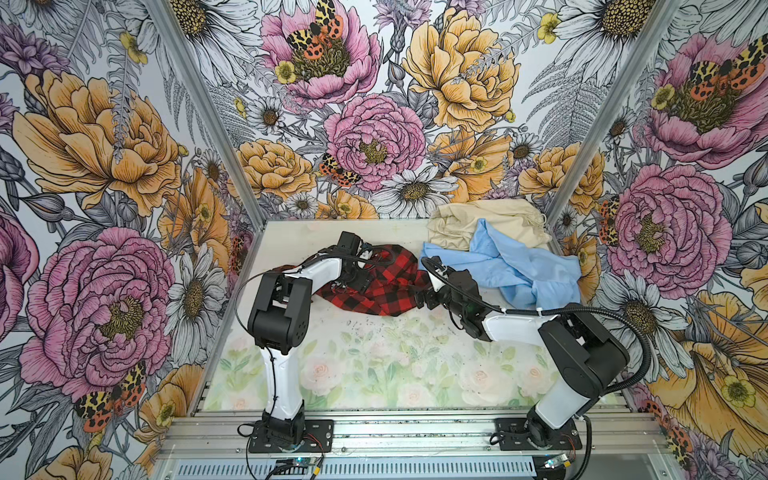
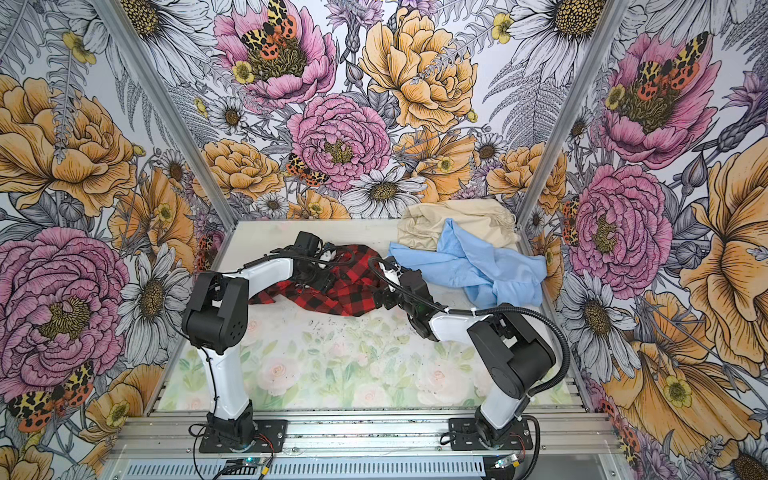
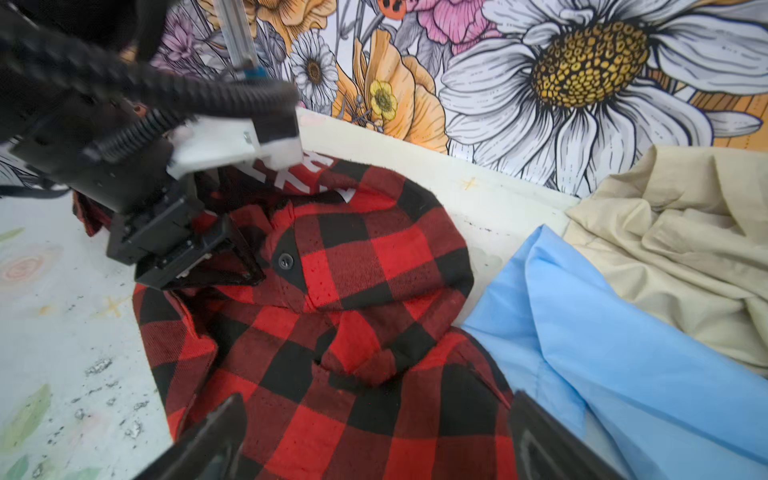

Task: Pick out a specific cloth from the pile

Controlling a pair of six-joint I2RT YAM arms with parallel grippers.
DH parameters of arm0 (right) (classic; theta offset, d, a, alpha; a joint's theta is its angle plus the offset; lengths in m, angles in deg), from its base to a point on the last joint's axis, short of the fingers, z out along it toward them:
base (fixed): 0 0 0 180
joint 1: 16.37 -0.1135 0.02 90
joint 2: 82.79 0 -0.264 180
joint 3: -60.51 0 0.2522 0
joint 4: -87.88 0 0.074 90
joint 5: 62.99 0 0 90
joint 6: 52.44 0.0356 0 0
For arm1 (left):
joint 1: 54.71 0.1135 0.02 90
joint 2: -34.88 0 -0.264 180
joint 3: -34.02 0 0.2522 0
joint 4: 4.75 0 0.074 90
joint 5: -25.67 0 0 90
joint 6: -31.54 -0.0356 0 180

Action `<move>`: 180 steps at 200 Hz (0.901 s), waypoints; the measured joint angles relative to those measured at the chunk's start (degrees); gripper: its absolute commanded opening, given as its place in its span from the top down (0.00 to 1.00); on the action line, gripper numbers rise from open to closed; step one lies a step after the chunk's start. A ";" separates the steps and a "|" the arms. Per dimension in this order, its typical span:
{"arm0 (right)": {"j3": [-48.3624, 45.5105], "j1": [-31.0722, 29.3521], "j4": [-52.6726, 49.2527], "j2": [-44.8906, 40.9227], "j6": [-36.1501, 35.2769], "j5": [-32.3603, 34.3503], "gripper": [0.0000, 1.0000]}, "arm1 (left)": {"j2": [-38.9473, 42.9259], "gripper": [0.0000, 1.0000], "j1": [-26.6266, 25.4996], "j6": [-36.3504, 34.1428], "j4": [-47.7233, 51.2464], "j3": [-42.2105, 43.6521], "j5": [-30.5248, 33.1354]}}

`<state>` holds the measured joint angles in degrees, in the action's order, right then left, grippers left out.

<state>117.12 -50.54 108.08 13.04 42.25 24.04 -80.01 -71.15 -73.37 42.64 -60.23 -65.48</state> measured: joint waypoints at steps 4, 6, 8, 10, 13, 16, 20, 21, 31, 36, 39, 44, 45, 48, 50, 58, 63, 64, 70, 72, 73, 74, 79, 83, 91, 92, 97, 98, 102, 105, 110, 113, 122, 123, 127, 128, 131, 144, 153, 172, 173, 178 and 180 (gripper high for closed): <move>0.00 -0.13 0.87 0.00 0.17 -0.13 0.02 | -0.02 0.89 0.00 0.20 0.22 -0.24 0.35; 0.00 -0.17 1.29 0.00 0.22 -0.17 0.02 | -0.07 0.94 0.00 0.24 0.26 -0.37 0.48; 0.00 -0.20 1.62 0.00 0.28 -0.20 0.02 | -0.07 0.99 0.02 0.39 0.37 -0.52 0.72; 0.00 -0.26 1.92 0.00 0.33 -0.28 0.02 | -0.07 1.00 0.02 0.59 0.50 -0.70 0.90; 0.00 -0.33 2.29 0.00 0.37 -0.31 0.02 | -0.07 1.00 0.04 0.70 0.68 -0.96 1.14; 0.00 -0.37 2.62 0.00 0.39 -0.33 0.02 | -0.07 1.00 0.09 1.14 0.76 -1.31 1.49; 0.00 -0.37 3.08 0.00 0.42 -0.33 0.02 | -0.04 1.00 0.13 1.36 0.85 -1.73 1.90; 0.00 -0.37 3.15 0.00 0.42 -0.33 0.02 | -0.04 1.00 0.15 1.42 0.85 -1.79 1.97; 0.00 -0.42 4.04 0.00 0.55 -0.35 0.02 | 0.17 1.00 0.46 2.14 0.87 -2.64 2.73; 0.00 -0.42 4.50 0.00 0.63 -0.33 0.02 | 0.55 1.00 0.70 2.51 0.92 -2.86 3.02; 0.00 -0.39 4.81 0.00 0.68 -0.33 0.02 | 0.74 1.00 0.85 2.71 0.87 -2.89 3.19; 0.00 -0.35 5.29 0.00 0.81 -0.28 0.02 | 1.46 1.00 1.25 3.21 0.87 -2.89 3.39; 0.00 -0.35 5.33 0.00 0.83 -0.26 0.02 | 1.66 1.00 1.38 3.28 0.94 -2.89 3.39; 0.00 -0.35 5.60 0.00 0.85 -0.28 0.02 | 2.25 1.00 1.64 3.65 0.98 -2.86 3.52; -0.02 -0.35 5.77 0.00 0.85 -0.28 0.02 | 2.73 1.00 1.86 3.89 0.98 -2.82 3.56; -0.13 -0.35 6.34 -0.02 0.87 -0.15 0.02 | 4.85 1.00 2.69 4.61 0.79 -2.51 3.76; -0.24 -0.35 6.71 -0.07 0.92 -0.04 0.02 | 6.75 1.00 3.34 5.09 0.59 -2.14 3.85; -0.31 -0.35 6.80 -0.07 0.92 0.00 0.02 | 7.26 1.00 3.54 5.22 0.50 -2.01 3.89; -0.52 -0.31 7.13 -0.15 1.01 0.17 0.02 | 9.99 1.00 4.37 5.77 0.22 -1.49 4.15; -0.61 -0.28 7.21 -0.20 1.05 0.37 0.02 | 10.99 1.00 4.70 5.92 0.00 -1.22 4.24; -0.63 -0.28 7.26 -0.22 1.05 0.39 0.02 | 11.72 1.00 4.90 6.05 -0.04 -1.11 4.31; -0.68 -0.26 7.28 -0.24 1.07 0.39 0.02 | 12.13 1.00 5.01 6.10 -0.11 -1.07 4.35; -0.92 -0.26 7.34 -0.46 1.16 0.83 0.02 | 14.91 1.00 5.77 6.45 -0.74 -0.46 4.66; -1.14 -0.26 7.39 -0.68 1.29 1.31 0.02 | 17.62 1.00 6.43 6.71 -1.46 0.07 5.22; -1.53 -0.26 7.21 -1.31 1.49 2.40 0.02 | 22.21 1.00 7.43 7.13 -2.95 0.96 6.29; -1.55 -0.26 7.17 -1.36 1.49 2.49 0.02 | 22.99 1.00 7.65 7.15 -3.23 1.14 6.47; -1.64 -0.26 7.02 -1.77 1.70 3.30 0.02 | 25.86 1.00 8.26 7.19 -4.09 1.44 7.65; -1.66 -0.26 7.02 -1.86 1.73 3.52 0.02 | 26.58 1.00 8.41 7.26 -4.28 1.49 7.98; -1.66 -0.26 6.99 -2.12 1.77 4.11 0.02 | 28.44 1.00 8.81 7.30 -4.79 1.51 8.94; -1.66 -0.26 6.95 -2.40 1.88 4.70 0.02 | 30.14 1.00 9.09 7.30 -5.46 1.51 9.81; -1.66 -0.26 6.86 -2.80 1.92 5.46 0.02 | 32.33 1.00 9.35 7.23 -6.32 1.31 11.17; -1.66 -0.26 6.80 -2.99 1.99 6.01 0.03 | 33.38 1.00 9.46 7.15 -6.78 1.11 11.89; -1.66 -0.26 6.54 -3.72 2.36 7.58 0.02 | 36.20 1.00 9.51 6.80 -7.91 -0.09 14.47; -1.66 -0.26 6.54 -3.76 2.38 7.72 0.02 | 36.50 1.00 9.51 6.73 -8.00 -0.37 14.78; -1.66 -0.26 6.36 -4.02 2.60 8.41 0.02 | 37.13 1.00 9.49 6.45 -8.35 -1.14 15.74; -1.66 -0.26 6.27 -4.13 2.67 8.63 0.03 | 37.27 1.00 9.51 6.40 -8.46 -1.33 16.00; -1.64 -0.26 6.08 -4.33 2.84 9.01 0.03 | 37.59 1.00 9.51 6.21 -8.61 -2.12 16.81; -1.53 -0.26 4.85 -5.01 3.50 10.51 0.03 | 37.66 1.00 9.51 5.25 -8.98 -6.56 19.65; -1.33 -0.26 4.07 -5.31 3.96 11.13 0.03 | 36.85 1.00 9.68 4.48 -8.85 -9.88 21.03; -1.11 -0.26 2.34 -6.21 4.72 11.63 0.03 | 34.40 1.00 10.21 3.04 -8.55 -16.35 23.98; -1.11 -0.26 2.25 -6.27 4.79 11.65 0.03 | 34.25 1.00 10.27 2.86 -8.52 -16.72 24.17; -1.11 -0.26 1.84 -6.64 4.81 11.69 0.03 | 33.70 1.00 10.43 2.73 -8.48 -17.81 24.63; -1.11 -0.26 1.64 -6.82 4.90 11.72 0.03 | 33.53 1.00 10.49 2.69 -8.46 -18.18 24.79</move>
<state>116.01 -50.80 109.72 6.22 47.14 35.76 -46.48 -60.66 -70.69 34.18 -78.42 -40.69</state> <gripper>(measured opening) 0.973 0.091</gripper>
